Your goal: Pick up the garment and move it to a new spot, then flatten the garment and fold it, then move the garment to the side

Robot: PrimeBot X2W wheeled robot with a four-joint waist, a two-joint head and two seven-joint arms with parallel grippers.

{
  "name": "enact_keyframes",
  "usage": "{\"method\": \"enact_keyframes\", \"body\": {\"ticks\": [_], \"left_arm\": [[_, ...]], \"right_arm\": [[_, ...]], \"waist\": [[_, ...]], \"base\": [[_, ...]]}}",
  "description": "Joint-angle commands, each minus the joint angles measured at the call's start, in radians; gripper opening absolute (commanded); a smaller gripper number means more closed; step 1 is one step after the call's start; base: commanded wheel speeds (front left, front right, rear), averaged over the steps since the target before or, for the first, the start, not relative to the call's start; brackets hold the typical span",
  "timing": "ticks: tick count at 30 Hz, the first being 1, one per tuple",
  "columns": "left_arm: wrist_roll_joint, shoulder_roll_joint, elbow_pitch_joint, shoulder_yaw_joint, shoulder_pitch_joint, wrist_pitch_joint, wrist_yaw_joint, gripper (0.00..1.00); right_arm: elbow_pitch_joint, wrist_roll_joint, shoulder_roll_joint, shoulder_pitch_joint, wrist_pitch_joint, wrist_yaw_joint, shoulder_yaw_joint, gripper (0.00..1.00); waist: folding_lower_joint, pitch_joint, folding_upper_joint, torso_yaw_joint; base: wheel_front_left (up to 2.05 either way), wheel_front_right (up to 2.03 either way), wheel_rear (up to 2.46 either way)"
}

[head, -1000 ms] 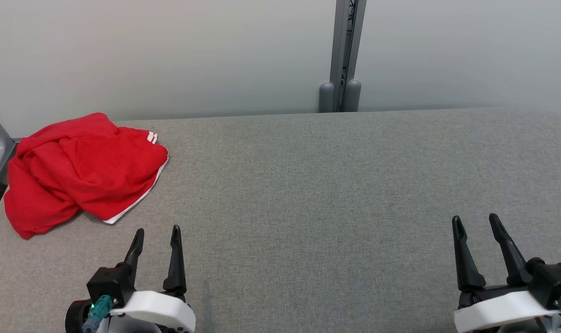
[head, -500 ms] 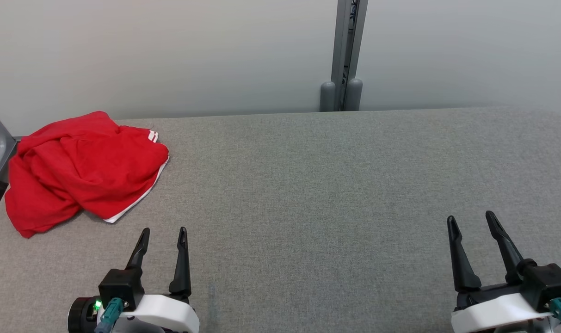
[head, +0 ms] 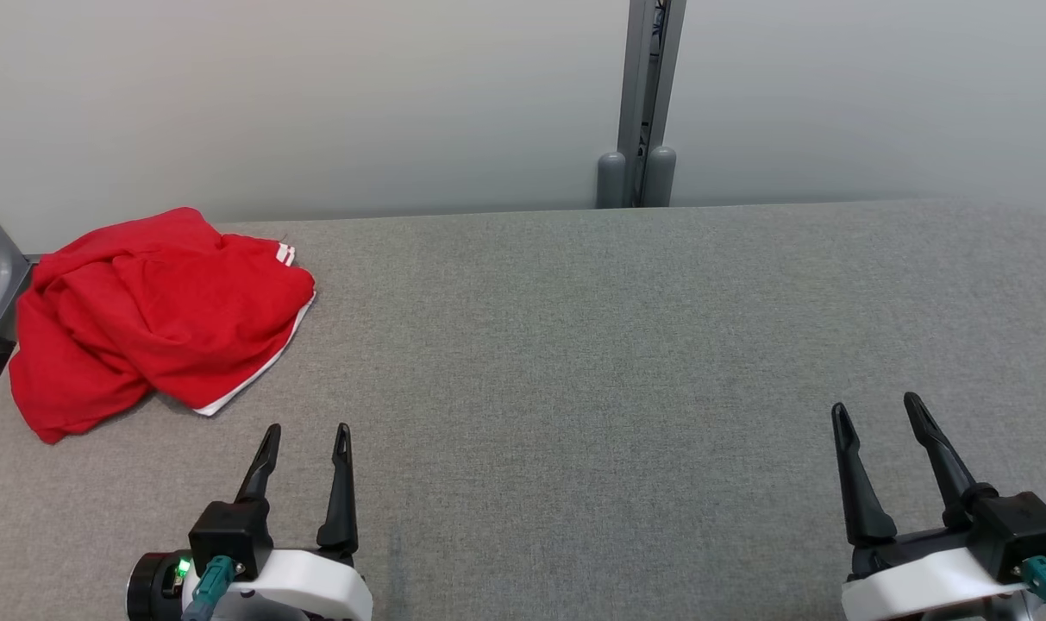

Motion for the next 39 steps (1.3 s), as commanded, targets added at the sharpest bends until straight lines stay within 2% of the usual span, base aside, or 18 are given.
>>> {"method": "enact_keyframes", "body": {"ticks": [1, 14, 20, 24, 34, 39], "left_arm": [[0.000, 0.005, 0.001, 0.002, -0.016, -0.002, 0.006, 1.00], [-0.001, 0.005, 0.003, 0.000, -0.018, -0.002, 0.007, 1.00], [-0.003, 0.005, -0.002, -0.009, -0.024, -0.002, 0.008, 1.00], [-0.003, 0.005, -0.011, -0.011, -0.036, -0.001, 0.013, 1.00], [-0.013, 0.005, -0.030, 0.001, -0.046, -0.001, 0.013, 1.00], [-0.027, 0.004, -0.038, 0.007, -0.037, -0.001, 0.017, 1.00]], "right_arm": [[-0.003, -0.003, -0.008, 0.001, -0.007, 0.002, -0.004, 1.00], [-0.008, 0.002, -0.008, 0.004, -0.007, 0.002, -0.006, 1.00], [-0.031, 0.006, -0.008, 0.003, -0.006, 0.002, -0.009, 1.00], [-0.035, 0.007, -0.007, 0.002, -0.006, 0.002, -0.013, 1.00], [-0.042, -0.004, -0.007, -0.017, -0.006, 0.002, -0.024, 1.00], [-0.046, -0.007, -0.007, -0.031, -0.006, 0.001, -0.018, 1.00]], "waist": [[0.0000, 0.000, 0.0000, 0.000], [0.0000, 0.000, 0.0000, 0.007], [0.0000, 0.007, 0.0000, 0.050], [0.0000, 0.015, 0.0000, 0.121], [0.0000, 0.041, 0.0000, 0.380], [0.0000, 0.053, 0.0000, 0.480]], "base": [[0.00, 0.00, 0.00], [0.00, 0.00, 0.00], [0.00, 0.00, 0.00], [0.00, 0.00, 0.00], [0.00, 0.00, 0.00], [0.00, 0.00, 0.00]]}}
